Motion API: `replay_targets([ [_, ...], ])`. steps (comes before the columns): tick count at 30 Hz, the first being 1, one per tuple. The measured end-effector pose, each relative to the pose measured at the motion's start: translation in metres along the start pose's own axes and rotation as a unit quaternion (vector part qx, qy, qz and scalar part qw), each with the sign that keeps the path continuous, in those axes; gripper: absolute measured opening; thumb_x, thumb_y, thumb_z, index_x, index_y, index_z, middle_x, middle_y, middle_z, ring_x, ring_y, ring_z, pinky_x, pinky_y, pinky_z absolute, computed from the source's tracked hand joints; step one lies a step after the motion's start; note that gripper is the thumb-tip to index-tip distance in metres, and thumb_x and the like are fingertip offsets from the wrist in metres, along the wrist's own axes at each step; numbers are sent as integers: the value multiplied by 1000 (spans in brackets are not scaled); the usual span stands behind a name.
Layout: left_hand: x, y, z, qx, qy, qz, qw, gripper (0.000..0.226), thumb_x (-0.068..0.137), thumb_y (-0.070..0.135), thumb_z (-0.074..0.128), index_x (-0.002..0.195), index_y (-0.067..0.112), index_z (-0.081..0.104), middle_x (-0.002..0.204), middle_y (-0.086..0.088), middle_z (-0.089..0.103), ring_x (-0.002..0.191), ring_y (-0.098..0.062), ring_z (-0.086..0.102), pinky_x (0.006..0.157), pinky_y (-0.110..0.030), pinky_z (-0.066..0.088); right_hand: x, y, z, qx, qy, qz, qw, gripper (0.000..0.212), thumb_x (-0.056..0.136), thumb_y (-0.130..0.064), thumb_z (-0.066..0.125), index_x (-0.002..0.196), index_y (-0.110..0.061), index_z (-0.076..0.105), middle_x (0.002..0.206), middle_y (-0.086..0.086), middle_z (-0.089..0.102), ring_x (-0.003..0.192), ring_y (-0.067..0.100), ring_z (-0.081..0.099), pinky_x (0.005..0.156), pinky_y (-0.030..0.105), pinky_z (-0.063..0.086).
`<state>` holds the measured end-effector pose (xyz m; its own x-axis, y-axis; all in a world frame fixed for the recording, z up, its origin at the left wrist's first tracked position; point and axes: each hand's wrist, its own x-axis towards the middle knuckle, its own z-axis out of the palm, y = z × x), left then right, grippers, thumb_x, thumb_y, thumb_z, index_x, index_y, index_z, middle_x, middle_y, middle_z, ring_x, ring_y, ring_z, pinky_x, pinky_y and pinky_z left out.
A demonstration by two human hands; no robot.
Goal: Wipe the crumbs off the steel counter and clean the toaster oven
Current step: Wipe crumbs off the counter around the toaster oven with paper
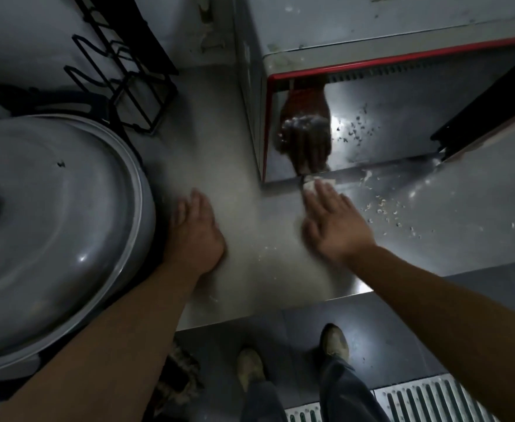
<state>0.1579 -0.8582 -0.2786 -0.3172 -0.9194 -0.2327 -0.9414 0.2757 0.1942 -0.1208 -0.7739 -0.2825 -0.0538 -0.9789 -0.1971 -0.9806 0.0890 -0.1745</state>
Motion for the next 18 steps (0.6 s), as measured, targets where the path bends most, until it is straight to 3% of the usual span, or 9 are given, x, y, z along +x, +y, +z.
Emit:
replay_targets([
  [2, 0, 17, -2, 1, -9, 87, 996, 67, 91, 28, 31, 154, 7, 23, 164, -13, 8, 151, -30, 9, 122, -39, 10, 5, 11, -5, 35, 35, 51, 997, 59, 99, -41, 23, 153, -19, 33, 161, 9, 21, 148, 26, 21, 119, 37, 22],
  [4, 1, 28, -2, 21, -24, 118, 992, 63, 93, 28, 33, 154, 9, 29, 163, -11, 16, 151, -26, 11, 123, -35, 8, 12, 6, -7, 80, 72, 109, 988, 47, 100, -27, 39, 146, -20, 46, 158, 4, 32, 145, 21, 31, 113, 33, 34],
  [7, 0, 29, -5, -28, 25, 64, 997, 57, 91, 28, 33, 141, 8, 51, 153, -14, 40, 146, -31, 29, 120, -37, 22, 14, -17, -3, 132, 83, 112, 981, 54, 89, -9, 54, 141, -24, 51, 156, -2, 36, 142, 17, 36, 106, 31, 41],
  [9, -3, 18, -7, -56, 85, 40, 994, 54, 89, 27, 35, 132, 6, 60, 146, -17, 48, 139, -35, 40, 114, -43, 35, 10, -32, 3, 165, 80, 80, 980, 52, 84, -6, 57, 133, -25, 60, 150, 0, 46, 130, 23, 52, 101, 31, 46],
  [13, -22, -2, -10, -56, 110, 18, 992, 63, 83, 29, 29, 133, 5, 58, 144, -19, 50, 136, -37, 43, 112, -48, 37, -6, -71, 2, 201, 127, 36, 971, 40, 80, -4, 68, 116, -21, 73, 131, 7, 63, 105, 28, 68, 91, 32, 53],
  [15, -35, -6, -6, -54, 104, -14, 993, 62, 85, 28, 30, 136, 4, 55, 145, -23, 47, 139, -39, 38, 115, -50, 33, -20, -102, 6, 198, 161, -26, 967, 40, 77, -5, 72, 114, -19, 73, 126, 7, 66, 103, 25, 69, 85, 33, 56],
  [18, -59, -14, 8, -10, 34, -58, 998, 56, 97, 30, 37, 150, 14, 37, 159, -20, 24, 148, -35, 18, 119, -50, 20, -40, -148, 14, 208, 174, -103, 957, 38, 83, -11, 59, 118, -20, 71, 129, 2, 65, 112, 18, 64, 90, 28, 52],
])
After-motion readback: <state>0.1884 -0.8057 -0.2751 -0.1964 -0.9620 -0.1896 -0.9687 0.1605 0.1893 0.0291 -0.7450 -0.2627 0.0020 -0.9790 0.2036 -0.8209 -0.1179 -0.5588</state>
